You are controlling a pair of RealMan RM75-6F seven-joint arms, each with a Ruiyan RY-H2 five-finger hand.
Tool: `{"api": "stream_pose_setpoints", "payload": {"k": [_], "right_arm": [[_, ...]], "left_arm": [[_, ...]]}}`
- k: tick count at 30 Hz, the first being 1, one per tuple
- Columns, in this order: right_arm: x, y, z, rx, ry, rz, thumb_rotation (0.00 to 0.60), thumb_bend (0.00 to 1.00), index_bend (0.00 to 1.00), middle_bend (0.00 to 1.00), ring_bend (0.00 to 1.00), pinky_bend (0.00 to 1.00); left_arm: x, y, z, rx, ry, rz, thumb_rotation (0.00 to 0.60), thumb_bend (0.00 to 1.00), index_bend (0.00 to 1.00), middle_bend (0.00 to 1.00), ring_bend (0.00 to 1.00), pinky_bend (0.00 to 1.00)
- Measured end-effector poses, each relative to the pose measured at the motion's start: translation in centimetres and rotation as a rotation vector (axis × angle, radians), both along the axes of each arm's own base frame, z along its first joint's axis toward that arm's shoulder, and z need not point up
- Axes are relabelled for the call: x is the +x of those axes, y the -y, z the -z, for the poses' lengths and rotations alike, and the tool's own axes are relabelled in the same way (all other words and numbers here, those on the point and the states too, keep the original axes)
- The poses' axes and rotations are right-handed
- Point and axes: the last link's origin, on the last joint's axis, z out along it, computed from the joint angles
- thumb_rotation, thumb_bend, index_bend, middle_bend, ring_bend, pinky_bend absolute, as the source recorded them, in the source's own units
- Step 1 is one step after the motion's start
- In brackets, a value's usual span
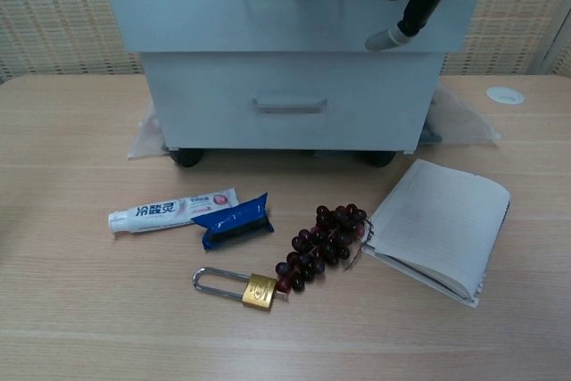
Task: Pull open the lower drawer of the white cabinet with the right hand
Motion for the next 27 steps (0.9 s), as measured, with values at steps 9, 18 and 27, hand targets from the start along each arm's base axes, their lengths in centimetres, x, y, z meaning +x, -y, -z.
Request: {"api": "stream_pose_setpoints", "payload": {"k": [9,18,27], "right_arm": [[-0.2,-1.5,-0.3,0.010,-0.012,-0.018,0.600,0.21,0.17,0.91,0.92,0.84],[-0.2,-2.5,-0.5,0.018,-0.013,-0.034,0.600,0.21,0.17,0.91,0.93,0.84],[0.2,-3.5,-0.5,0.035,-0.014,-0.060,0.600,0.21,0.17,0.91,0.93,0.84]], "left_arm": [[0.0,0.0,0.1,-0.002,0.002,0.002,0.600,0.33,0.06,0.01,0.05,0.13],[0.2,0.0,0.0,-0.002,-0.001,0.007,0.600,0.33,0.06,0.01,0.04,0.13],[0.2,0.0,0.0,-0.001,-0.002,0.007,0.600,0.33,0.06,0.01,0.04,0.13]]}}
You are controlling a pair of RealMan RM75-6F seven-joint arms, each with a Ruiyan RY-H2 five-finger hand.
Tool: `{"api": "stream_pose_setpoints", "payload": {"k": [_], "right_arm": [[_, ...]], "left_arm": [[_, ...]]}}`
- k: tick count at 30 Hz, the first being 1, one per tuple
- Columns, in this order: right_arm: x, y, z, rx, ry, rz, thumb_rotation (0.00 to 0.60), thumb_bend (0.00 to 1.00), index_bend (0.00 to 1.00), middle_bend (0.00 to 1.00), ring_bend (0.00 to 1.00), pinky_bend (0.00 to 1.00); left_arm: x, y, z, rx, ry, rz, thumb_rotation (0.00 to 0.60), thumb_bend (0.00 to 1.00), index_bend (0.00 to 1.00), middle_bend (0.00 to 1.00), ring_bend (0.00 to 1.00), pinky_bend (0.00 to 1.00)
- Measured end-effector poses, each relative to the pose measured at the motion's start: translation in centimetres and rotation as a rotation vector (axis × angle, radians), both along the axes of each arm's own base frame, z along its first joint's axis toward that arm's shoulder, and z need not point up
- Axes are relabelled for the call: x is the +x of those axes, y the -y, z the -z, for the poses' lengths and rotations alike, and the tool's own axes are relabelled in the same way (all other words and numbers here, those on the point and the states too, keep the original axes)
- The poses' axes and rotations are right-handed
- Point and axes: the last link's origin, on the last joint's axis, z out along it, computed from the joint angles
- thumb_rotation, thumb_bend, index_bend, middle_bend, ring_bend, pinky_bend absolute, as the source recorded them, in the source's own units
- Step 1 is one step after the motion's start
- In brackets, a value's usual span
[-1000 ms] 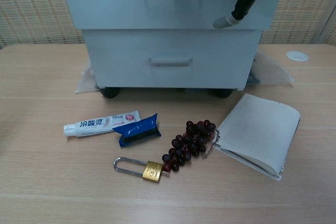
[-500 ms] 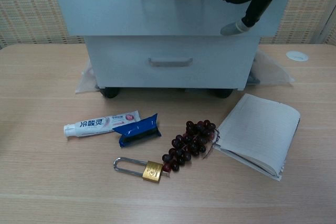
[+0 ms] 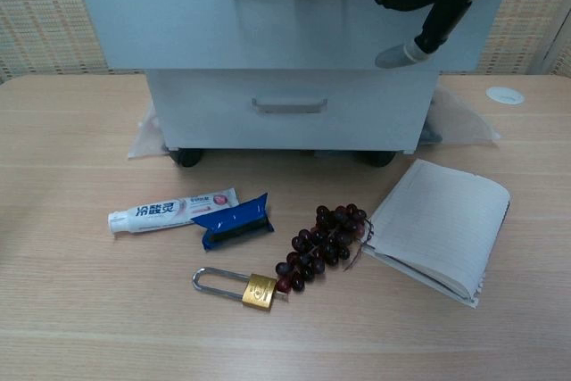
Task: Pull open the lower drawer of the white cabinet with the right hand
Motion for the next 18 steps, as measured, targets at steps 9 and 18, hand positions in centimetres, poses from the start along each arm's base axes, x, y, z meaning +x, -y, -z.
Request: {"api": "stream_pose_setpoints", "payload": {"k": [9,18], "right_arm": [[0.3,-1.1,0.1,0.015,-0.004,-0.029,0.600,0.21,0.17,0.91,0.93,0.84],[0.5,-2.3,0.1,0.036,-0.007,-0.054,0.600,0.21,0.17,0.91,0.93,0.84]], "left_arm": [[0.0,0.1,-0.1,0.002,-0.001,-0.002,0.600,0.33,0.06,0.01,0.04,0.13],[0.0,0.1,-0.1,0.002,0.000,-0.001,0.600,0.33,0.06,0.01,0.04,0.13]]}}
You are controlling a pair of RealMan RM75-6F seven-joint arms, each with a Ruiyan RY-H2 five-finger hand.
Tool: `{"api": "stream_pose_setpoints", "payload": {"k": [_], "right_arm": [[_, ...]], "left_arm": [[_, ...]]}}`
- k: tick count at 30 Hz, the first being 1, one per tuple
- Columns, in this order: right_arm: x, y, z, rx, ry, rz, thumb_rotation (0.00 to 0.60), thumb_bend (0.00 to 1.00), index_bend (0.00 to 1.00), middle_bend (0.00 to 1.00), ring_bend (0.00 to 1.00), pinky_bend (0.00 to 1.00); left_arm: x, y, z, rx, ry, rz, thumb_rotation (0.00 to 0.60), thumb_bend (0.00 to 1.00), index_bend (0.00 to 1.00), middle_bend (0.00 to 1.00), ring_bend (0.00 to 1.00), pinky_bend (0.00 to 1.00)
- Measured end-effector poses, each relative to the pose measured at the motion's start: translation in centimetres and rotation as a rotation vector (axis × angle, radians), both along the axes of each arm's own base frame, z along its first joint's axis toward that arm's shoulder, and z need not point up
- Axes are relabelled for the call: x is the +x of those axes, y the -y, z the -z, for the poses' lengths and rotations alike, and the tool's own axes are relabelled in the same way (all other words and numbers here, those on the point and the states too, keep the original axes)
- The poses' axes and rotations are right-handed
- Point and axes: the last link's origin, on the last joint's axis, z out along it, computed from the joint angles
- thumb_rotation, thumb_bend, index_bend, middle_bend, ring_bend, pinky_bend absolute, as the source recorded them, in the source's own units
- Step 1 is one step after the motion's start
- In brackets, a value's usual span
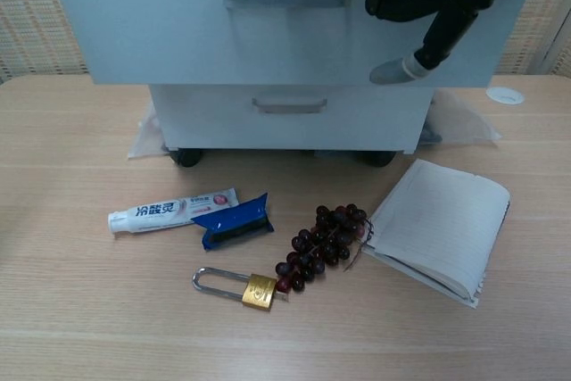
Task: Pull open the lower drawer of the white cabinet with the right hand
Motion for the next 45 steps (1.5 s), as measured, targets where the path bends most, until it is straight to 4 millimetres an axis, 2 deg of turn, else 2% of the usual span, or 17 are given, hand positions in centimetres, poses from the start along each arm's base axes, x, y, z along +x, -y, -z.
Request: {"api": "stream_pose_setpoints", "payload": {"k": [12,16,24,30,34,41,44,45], "right_arm": [[0.1,-1.6,-0.4,0.012,0.014,-0.043,0.600,0.21,0.17,0.91,0.93,0.84],[0.1,-2.1,-0.8,0.000,0.041,-0.066,0.600,0.21,0.17,0.88,0.92,0.84],[-1.6,-3.4,-2.8,-0.079,0.129,-0.086,0.600,0.21,0.18,0.84,0.87,0.84],[-5.2,-4.7,-5.6,-0.207,0.206,-0.011,0.600,0.21,0.29,0.82,0.84,0.84],[-9.0,-5.7,-7.8,-0.311,0.239,0.096,0.600,0.21,0.34,0.79,0.81,0.84],[-16.2,-7.5,-10.5,-0.445,0.249,0.335,0.600,0.21,0.34,0.70,0.72,0.84],[-19.3,-8.0,-10.9,-0.470,0.230,0.441,0.600,0.21,0.34,0.60,0.61,0.75],[-20.2,-8.1,-10.9,-0.475,0.222,0.469,0.600,0.21,0.33,0.54,0.54,0.67]], "left_arm": [[0.0,0.0,-0.1,0.004,-0.001,0.002,0.600,0.33,0.06,0.01,0.04,0.13],[0.0,0.0,-0.2,0.008,0.002,0.002,0.600,0.33,0.06,0.01,0.04,0.13],[-0.1,0.0,-0.4,0.013,0.008,0.004,0.600,0.33,0.06,0.01,0.04,0.13],[-0.2,0.1,-0.6,0.018,0.012,0.000,0.600,0.33,0.06,0.01,0.04,0.13],[-0.4,0.2,-0.8,0.024,0.015,-0.006,0.600,0.33,0.06,0.01,0.04,0.13],[-0.6,0.3,-0.9,0.035,0.017,-0.020,0.600,0.33,0.06,0.01,0.04,0.13],[-0.6,0.3,-0.8,0.033,0.018,-0.020,0.600,0.33,0.06,0.01,0.04,0.13],[-0.5,0.3,-0.7,0.031,0.018,-0.018,0.600,0.33,0.06,0.01,0.04,0.13]]}}
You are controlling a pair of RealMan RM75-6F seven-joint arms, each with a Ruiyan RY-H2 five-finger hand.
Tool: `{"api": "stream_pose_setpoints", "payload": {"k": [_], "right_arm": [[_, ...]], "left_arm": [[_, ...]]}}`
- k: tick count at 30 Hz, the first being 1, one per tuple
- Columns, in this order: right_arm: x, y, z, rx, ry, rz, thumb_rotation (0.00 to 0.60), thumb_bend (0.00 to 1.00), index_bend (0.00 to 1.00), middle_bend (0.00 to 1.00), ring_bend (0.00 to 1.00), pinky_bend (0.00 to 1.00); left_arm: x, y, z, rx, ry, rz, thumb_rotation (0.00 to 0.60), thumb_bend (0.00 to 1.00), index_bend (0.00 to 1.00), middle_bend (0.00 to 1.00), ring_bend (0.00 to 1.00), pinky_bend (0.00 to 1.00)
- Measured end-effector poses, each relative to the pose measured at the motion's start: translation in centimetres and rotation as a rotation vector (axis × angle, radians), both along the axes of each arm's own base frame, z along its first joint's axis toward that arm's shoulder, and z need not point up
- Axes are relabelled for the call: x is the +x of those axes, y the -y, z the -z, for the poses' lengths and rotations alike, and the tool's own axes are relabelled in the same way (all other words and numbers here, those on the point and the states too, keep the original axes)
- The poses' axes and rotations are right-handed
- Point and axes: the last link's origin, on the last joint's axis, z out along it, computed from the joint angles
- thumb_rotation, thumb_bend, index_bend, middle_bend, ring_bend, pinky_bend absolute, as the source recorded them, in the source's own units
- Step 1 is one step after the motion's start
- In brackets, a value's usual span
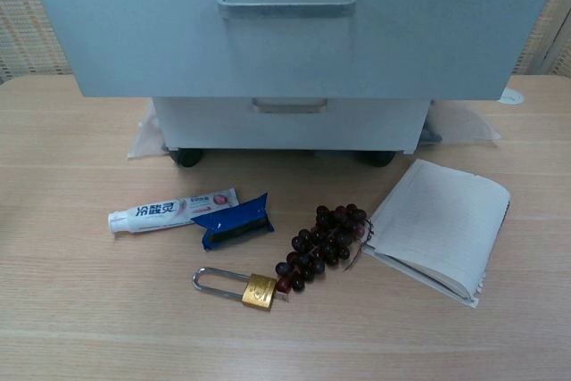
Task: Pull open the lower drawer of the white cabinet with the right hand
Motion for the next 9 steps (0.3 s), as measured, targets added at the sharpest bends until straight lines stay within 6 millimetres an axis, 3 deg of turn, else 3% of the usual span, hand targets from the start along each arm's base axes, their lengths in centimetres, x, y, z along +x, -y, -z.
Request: {"api": "stream_pose_setpoints", "payload": {"k": [3,6,9], "right_arm": [[-2.5,-0.2,0.3,0.018,-0.007,0.068,0.600,0.21,0.20,0.36,0.33,0.44],[-4.4,-0.3,1.2,0.052,-0.022,0.108,0.600,0.20,0.06,0.20,0.17,0.28],[-5.9,-0.5,2.3,0.082,-0.017,0.134,0.600,0.20,0.00,0.13,0.10,0.21]], "left_arm": [[0.3,0.0,0.3,-0.002,0.004,0.008,0.600,0.33,0.06,0.01,0.04,0.13],[0.6,0.1,0.6,0.000,0.008,0.020,0.600,0.33,0.06,0.01,0.04,0.13],[0.8,0.1,0.9,-0.001,0.013,0.030,0.600,0.33,0.05,0.01,0.03,0.13]]}}
